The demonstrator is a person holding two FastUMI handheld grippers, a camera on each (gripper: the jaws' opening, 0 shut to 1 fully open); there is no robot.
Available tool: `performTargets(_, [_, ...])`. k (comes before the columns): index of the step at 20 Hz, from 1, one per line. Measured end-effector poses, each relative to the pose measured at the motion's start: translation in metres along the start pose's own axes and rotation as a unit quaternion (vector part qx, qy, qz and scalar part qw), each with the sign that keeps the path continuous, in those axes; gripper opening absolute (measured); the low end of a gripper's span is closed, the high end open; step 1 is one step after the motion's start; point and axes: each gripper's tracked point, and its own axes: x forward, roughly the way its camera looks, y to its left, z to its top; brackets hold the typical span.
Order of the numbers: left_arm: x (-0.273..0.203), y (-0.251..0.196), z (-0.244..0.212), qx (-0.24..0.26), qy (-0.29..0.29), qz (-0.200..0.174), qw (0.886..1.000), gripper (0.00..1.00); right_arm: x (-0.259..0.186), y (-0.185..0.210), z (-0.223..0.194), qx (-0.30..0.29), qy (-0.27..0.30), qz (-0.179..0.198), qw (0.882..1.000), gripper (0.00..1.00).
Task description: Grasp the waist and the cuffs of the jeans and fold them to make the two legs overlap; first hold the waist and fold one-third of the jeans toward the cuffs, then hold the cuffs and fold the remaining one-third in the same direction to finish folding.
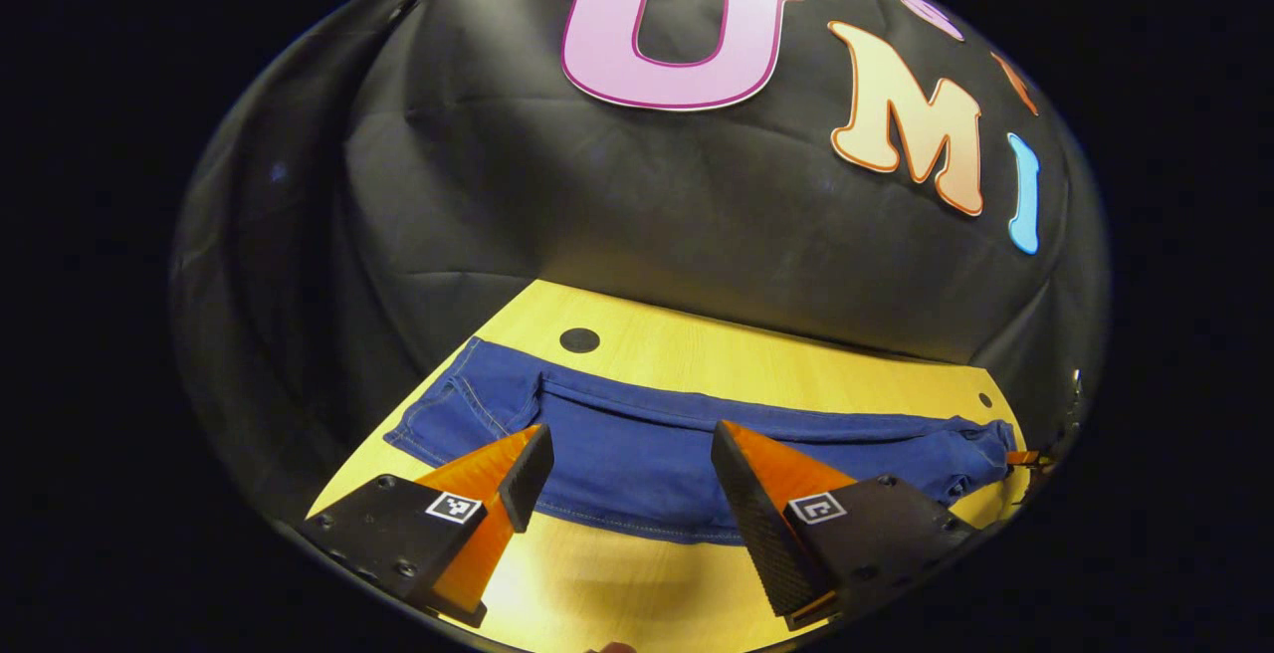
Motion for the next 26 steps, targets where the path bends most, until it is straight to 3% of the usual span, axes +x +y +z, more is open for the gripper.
performTargets(3, [-0.007,-0.006,-0.001,0.004,0.0,-0.001,1.0,0.96,-0.001,0.001,0.002,-0.012,-0.01,-0.004,1.0,0.33])
performTargets(4, [-0.009,-0.006,-0.002,0.003,0.001,-0.001,1.0,0.96,-0.001,0.001,0.002,-0.015,-0.013,-0.004,1.0,0.23])
performTargets(8, [-0.014,-0.005,-0.003,-0.006,0.003,0.0,1.0,0.96,-0.003,0.004,0.008,-0.009,-0.023,-0.022,0.999,0.04])
performTargets(11, [-0.016,0.0,-0.004,-0.008,0.005,-0.001,1.0,0.96,-0.013,0.007,0.018,-0.023,-0.047,-0.04,0.998,0.05])
performTargets(13, [-0.016,0.004,-0.001,-0.004,0.003,-0.004,1.0,0.96,-0.028,0.014,0.032,-0.039,-0.075,-0.052,0.995,0.0])
performTargets(17, [-0.015,0.009,0.001,0.002,0.004,-0.023,1.0,0.96,-0.058,0.045,0.065,-0.047,-0.12,-0.056,0.99,0.03])
performTargets(21, [-0.008,0.012,0.003,0.007,0.006,-0.058,0.998,0.96,-0.091,0.101,0.094,-0.043,-0.161,-0.038,0.985,0.03])
performTargets(26, [0.001,0.016,-0.001,0.021,0.015,-0.099,0.995,0.96,-0.122,0.204,0.109,-0.067,-0.201,0.016,0.977,0.03])
